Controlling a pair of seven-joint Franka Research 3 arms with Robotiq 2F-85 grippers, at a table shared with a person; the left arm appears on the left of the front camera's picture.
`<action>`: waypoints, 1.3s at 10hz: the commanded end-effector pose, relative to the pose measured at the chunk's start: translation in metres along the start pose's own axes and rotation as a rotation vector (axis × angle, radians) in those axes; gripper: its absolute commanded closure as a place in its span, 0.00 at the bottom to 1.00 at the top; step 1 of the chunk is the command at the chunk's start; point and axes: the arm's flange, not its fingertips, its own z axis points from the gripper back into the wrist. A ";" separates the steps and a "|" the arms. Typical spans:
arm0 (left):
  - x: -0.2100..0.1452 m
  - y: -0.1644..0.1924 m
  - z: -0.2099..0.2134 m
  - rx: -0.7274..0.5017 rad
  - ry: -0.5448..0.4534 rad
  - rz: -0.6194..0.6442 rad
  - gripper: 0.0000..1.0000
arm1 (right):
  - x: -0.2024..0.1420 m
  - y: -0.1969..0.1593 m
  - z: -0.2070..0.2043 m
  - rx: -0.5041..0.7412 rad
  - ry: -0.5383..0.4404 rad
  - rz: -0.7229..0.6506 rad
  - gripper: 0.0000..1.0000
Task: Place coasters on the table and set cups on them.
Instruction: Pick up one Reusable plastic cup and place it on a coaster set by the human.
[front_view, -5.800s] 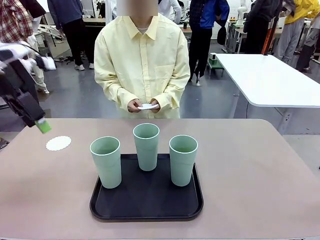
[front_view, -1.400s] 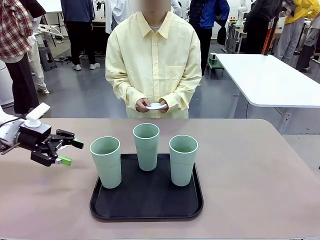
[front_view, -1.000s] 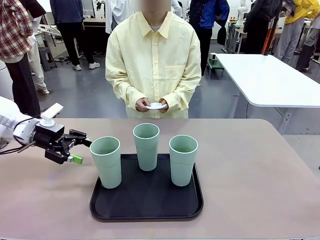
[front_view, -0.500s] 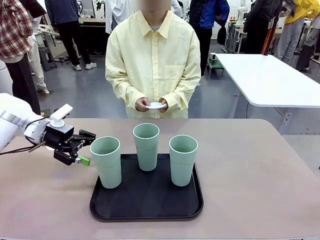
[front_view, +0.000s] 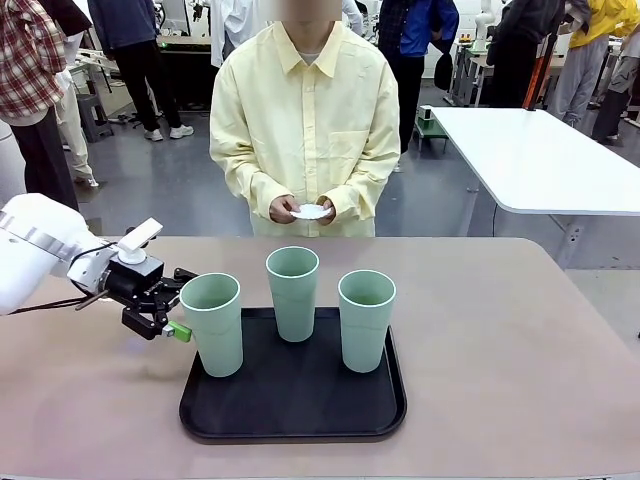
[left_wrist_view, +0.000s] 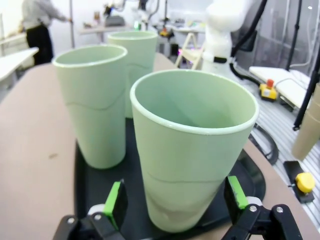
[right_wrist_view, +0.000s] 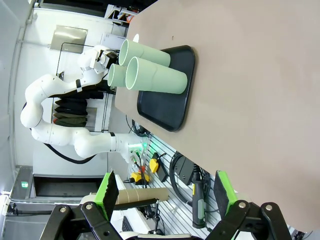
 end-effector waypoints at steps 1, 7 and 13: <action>-0.006 0.005 -0.005 -0.046 0.009 -0.037 0.00 | 0.001 0.000 0.000 0.020 -0.011 0.009 0.00; -0.016 0.006 -0.029 -0.129 0.009 -0.074 0.00 | 0.001 0.000 0.000 0.020 -0.011 0.009 0.00; -0.015 0.010 -0.046 -0.148 -0.005 -0.103 0.00 | 0.001 0.000 0.000 0.020 -0.011 0.009 0.00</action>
